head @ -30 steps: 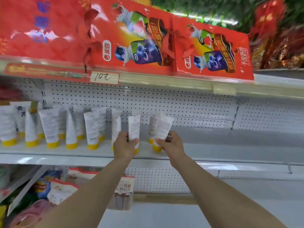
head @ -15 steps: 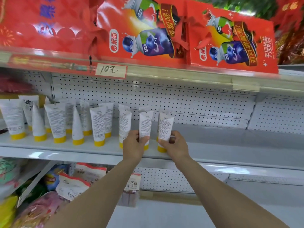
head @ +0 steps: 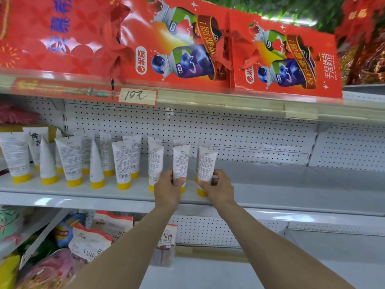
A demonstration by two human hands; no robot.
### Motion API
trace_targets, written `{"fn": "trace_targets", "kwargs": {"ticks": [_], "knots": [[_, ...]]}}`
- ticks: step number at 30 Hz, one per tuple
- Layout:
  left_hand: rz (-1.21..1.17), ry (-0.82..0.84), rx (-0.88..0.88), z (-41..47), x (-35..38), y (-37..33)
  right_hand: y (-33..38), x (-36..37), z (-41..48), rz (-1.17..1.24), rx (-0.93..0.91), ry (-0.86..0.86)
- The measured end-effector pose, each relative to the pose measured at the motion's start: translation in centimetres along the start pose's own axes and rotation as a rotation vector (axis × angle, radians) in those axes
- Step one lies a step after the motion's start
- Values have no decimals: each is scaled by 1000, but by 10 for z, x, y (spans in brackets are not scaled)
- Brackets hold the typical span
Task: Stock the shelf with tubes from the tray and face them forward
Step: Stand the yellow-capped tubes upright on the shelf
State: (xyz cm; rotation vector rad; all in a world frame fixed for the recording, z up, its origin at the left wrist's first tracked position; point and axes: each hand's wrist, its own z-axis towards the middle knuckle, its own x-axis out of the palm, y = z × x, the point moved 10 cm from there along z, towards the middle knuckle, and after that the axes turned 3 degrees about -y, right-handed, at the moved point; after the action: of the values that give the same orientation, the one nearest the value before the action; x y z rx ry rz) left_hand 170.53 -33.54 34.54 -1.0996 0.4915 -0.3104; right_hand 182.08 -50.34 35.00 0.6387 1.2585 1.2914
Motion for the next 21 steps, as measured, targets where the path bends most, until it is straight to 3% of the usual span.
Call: {"fn": "trace_targets", "kwargs": {"ticks": [12, 21], "knots": [[12, 72, -88, -32, -32, -18, 23, -40, -41, -138, 38, -35], [334, 108, 86, -74, -129, -73, 103, -57, -133, -457, -127, -19]]}}
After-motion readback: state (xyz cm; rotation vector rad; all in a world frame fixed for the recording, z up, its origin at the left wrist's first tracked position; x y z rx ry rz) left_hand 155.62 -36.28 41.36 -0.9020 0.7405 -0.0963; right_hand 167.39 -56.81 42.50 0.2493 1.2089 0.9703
